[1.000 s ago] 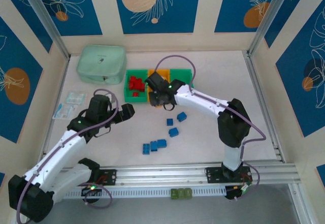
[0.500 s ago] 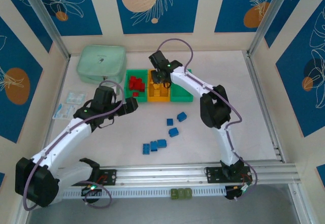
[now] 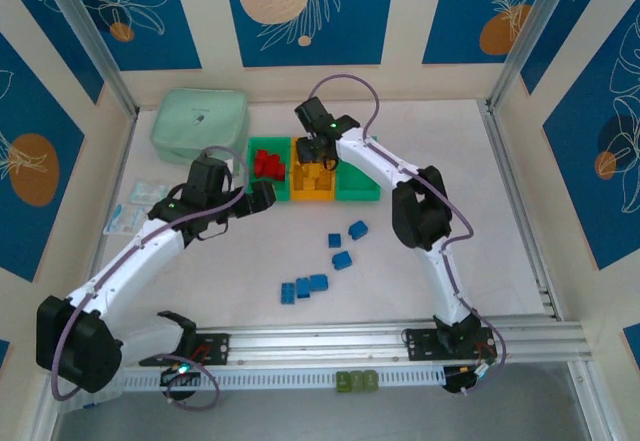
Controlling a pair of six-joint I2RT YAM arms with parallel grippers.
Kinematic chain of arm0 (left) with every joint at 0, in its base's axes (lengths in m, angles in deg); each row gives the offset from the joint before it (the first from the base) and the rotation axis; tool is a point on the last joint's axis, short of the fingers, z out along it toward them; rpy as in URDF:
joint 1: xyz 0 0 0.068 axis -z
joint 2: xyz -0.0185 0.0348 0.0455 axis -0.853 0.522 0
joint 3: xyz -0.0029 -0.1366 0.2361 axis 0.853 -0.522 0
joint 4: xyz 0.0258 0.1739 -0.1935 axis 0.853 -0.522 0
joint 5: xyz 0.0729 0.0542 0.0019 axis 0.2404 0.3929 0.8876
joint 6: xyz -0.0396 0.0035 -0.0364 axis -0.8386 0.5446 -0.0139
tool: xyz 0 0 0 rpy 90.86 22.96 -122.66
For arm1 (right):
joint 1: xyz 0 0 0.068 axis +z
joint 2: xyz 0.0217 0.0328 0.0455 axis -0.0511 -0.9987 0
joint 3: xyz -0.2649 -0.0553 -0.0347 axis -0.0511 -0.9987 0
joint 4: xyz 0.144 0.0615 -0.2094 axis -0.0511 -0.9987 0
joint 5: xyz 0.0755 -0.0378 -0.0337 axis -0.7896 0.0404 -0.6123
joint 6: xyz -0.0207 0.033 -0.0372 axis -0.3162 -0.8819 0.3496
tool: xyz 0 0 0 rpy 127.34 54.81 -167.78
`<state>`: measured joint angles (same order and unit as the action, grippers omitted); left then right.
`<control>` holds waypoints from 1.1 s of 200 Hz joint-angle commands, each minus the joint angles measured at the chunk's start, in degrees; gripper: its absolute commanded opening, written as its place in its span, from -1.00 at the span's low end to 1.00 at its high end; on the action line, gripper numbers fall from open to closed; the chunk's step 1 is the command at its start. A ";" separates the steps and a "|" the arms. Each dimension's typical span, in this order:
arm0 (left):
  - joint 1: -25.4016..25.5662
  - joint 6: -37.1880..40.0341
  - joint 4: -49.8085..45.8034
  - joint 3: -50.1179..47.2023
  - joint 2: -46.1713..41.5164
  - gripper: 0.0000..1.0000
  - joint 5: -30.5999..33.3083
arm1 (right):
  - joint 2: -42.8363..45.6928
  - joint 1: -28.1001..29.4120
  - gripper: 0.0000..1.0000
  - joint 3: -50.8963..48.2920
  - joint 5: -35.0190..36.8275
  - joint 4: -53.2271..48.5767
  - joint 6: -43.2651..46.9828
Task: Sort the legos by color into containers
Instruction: Place the lego in the container, then pick up the lego from the center of the table.
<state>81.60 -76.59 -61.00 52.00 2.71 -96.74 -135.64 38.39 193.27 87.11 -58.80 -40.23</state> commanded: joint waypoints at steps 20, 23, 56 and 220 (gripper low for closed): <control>-0.53 0.48 0.33 0.27 -1.91 0.99 -5.98 | 14.48 1.44 0.16 -13.18 -2.89 2.96 -0.62; -0.49 0.49 0.18 0.28 -1.97 0.99 -6.29 | 15.38 1.53 0.16 -14.18 -2.91 3.09 -0.79; 0.86 0.32 0.71 -1.84 -3.32 0.99 -7.00 | 22.98 1.88 0.22 -23.65 -2.81 1.77 -2.51; 8.74 -5.28 7.54 -7.85 -3.02 0.99 -6.16 | 36.00 2.03 0.51 -54.09 1.18 2.04 -16.00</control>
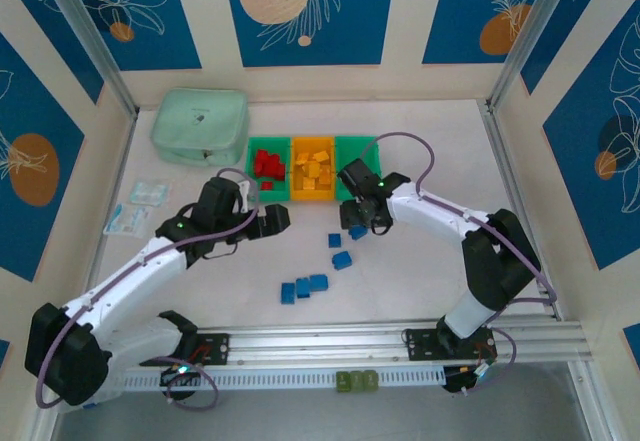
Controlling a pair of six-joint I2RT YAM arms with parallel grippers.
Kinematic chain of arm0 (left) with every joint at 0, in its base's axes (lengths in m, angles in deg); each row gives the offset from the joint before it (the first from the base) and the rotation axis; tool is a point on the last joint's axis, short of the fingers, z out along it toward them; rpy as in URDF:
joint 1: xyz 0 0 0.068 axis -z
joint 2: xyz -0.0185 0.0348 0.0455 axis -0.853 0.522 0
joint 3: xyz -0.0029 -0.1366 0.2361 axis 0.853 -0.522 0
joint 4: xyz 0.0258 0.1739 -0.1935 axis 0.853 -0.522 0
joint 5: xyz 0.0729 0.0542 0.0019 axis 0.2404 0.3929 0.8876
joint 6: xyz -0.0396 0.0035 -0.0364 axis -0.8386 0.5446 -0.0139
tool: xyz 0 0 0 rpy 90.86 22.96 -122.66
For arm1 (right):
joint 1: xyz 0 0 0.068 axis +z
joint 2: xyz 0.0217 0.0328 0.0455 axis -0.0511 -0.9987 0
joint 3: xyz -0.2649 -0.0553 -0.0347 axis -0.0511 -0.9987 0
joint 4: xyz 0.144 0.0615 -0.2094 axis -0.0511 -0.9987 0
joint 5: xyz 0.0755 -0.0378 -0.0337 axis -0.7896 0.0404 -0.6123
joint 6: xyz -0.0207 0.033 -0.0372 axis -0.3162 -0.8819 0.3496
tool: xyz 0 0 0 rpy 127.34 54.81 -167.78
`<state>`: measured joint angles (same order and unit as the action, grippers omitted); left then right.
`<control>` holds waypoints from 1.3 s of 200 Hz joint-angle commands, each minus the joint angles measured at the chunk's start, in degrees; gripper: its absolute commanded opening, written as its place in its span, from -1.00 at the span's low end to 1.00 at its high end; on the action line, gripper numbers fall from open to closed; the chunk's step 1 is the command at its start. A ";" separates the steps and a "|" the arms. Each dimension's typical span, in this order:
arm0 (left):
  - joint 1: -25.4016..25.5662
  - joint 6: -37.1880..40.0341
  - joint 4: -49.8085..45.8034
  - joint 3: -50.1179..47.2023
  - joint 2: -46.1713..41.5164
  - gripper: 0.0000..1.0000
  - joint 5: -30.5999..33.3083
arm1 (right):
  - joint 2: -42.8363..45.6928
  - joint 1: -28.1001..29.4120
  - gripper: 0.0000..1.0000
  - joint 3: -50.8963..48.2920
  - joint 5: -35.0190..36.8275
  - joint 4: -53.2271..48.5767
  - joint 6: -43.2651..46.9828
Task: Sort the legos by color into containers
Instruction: Pick up the lego from the center of the table.
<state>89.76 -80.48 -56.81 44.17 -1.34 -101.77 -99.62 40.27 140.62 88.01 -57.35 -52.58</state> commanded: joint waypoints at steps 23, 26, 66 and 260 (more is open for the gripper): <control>0.59 -0.21 3.75 0.54 2.49 0.99 0.24 | -1.85 -1.02 0.53 -2.34 -1.02 2.53 -5.74; 0.58 -0.11 3.90 0.61 2.76 0.99 0.41 | -2.02 -1.04 0.54 -2.50 -1.61 3.14 -5.70; 0.59 0.68 3.75 3.00 6.73 0.99 -1.00 | -5.03 -0.63 0.58 -1.84 -3.53 5.80 -8.33; 0.55 3.14 0.86 3.70 5.59 0.99 -0.52 | -5.64 0.32 0.02 -2.11 -0.15 5.32 -10.86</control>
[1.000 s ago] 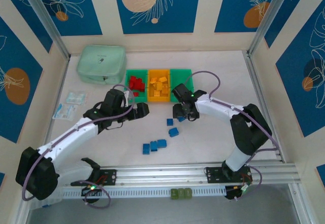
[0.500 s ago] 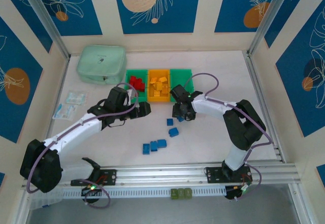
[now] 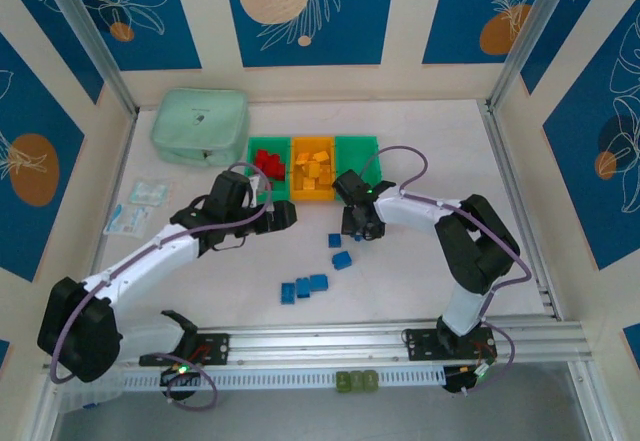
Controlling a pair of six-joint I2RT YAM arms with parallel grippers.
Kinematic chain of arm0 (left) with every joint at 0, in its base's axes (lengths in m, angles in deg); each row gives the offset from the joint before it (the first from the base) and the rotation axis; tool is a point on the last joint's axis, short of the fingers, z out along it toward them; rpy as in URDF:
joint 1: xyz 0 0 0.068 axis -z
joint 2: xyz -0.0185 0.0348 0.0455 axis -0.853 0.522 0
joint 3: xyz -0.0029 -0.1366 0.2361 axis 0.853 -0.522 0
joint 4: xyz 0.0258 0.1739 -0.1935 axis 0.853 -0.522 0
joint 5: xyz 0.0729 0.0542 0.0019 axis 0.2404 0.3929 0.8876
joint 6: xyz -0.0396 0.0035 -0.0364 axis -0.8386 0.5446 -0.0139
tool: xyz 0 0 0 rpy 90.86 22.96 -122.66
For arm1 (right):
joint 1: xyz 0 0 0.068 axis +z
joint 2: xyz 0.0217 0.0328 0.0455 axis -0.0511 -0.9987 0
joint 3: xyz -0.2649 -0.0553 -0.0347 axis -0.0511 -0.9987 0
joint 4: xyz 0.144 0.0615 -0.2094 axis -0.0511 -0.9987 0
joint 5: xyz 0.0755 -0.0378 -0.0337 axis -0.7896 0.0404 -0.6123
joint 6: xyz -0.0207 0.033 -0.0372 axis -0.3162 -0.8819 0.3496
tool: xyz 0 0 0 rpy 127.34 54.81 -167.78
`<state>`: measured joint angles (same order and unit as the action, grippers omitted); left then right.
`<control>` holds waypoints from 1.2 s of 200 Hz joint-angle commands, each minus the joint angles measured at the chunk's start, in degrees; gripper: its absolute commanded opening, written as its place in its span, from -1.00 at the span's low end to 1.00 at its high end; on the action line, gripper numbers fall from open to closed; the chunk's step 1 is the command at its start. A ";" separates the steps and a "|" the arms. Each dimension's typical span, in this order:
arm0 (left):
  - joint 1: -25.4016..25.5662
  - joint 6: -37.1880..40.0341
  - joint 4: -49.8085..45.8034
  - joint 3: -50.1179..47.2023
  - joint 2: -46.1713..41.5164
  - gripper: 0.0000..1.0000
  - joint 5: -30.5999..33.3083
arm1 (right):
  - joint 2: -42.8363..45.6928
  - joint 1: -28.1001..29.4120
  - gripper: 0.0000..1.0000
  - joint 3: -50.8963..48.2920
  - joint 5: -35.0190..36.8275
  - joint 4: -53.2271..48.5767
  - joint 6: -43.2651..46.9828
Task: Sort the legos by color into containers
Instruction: Pick up the lego from the center of the table, then place the lego in the container.
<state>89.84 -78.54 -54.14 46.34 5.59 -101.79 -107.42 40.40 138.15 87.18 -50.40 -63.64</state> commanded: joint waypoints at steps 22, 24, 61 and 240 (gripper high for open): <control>0.50 1.21 -1.07 1.81 -1.05 0.99 -0.78 | 4.69 0.23 -0.02 2.16 1.77 -3.58 1.79; 0.50 1.23 -1.04 1.88 -1.00 0.99 -0.84 | 5.02 0.23 -0.02 2.30 1.91 -3.63 1.97; 0.51 2.30 -1.39 4.33 0.88 0.99 -1.15 | 8.82 -2.21 -0.02 6.33 1.38 -4.40 7.15; -0.10 3.55 -0.82 12.45 7.10 0.99 -1.42 | -11.91 -11.59 0.25 35.50 -3.37 -4.50 20.31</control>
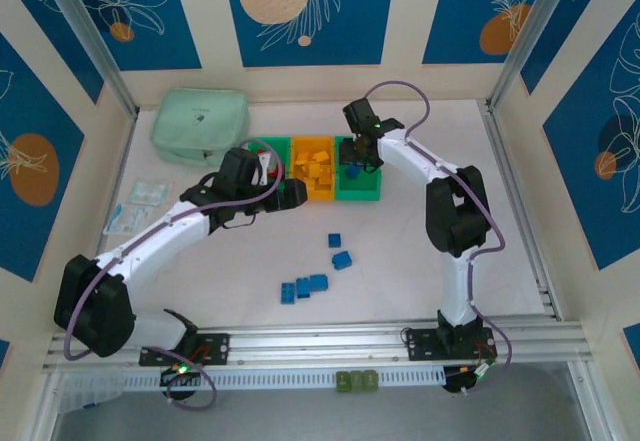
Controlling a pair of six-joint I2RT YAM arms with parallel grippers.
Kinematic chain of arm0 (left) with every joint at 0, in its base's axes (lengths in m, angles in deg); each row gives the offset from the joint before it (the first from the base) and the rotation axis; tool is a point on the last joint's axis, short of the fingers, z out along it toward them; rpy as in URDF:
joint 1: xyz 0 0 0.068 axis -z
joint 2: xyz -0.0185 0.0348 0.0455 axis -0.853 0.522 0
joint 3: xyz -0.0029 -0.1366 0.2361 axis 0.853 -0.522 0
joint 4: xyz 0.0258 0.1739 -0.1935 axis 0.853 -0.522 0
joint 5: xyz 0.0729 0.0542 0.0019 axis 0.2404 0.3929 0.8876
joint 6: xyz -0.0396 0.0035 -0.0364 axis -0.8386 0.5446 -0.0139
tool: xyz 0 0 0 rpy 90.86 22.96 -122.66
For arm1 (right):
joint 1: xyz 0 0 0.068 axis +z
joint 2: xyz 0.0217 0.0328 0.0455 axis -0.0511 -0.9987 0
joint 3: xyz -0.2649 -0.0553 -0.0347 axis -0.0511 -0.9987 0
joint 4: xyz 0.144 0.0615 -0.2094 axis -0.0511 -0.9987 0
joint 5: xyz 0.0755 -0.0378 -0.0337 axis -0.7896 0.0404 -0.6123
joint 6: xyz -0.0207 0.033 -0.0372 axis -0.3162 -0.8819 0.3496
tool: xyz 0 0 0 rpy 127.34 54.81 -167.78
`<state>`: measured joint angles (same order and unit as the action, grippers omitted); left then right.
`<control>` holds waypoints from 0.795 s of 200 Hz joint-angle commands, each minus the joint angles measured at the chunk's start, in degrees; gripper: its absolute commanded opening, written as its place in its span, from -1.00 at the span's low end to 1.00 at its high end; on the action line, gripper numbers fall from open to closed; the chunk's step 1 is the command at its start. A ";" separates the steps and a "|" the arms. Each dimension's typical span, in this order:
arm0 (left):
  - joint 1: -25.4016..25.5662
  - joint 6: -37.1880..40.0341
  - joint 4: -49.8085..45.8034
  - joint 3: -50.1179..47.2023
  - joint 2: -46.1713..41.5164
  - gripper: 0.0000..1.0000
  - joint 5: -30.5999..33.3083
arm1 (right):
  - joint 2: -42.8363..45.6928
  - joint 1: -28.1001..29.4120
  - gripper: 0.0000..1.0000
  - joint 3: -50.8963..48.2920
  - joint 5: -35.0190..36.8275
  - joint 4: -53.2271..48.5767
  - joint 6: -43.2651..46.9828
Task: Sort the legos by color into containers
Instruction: Place the lego in the container, then pick up the lego from the center of the table.
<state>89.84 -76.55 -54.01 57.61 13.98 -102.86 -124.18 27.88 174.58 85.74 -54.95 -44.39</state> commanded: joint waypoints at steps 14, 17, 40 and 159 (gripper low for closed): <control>-0.06 1.41 -1.76 0.80 -2.27 0.99 -0.26 | 7.37 1.77 0.27 -2.95 -2.00 -0.12 0.85; -0.08 1.35 -1.80 0.63 -2.52 0.99 -0.33 | 7.93 1.96 0.27 -3.54 -2.00 -0.12 0.83; -0.10 1.08 -1.40 -2.10 -5.34 0.98 0.03 | 12.54 4.18 0.29 -9.52 -2.51 0.96 0.46; -0.11 -5.40 0.85 -15.24 -15.63 0.99 2.51 | 17.12 17.69 0.44 -25.97 -4.65 0.10 -10.59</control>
<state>89.80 -79.76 -54.84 43.67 -0.20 -101.49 -106.02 44.45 149.38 83.05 -54.77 -50.79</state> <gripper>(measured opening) 0.993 0.716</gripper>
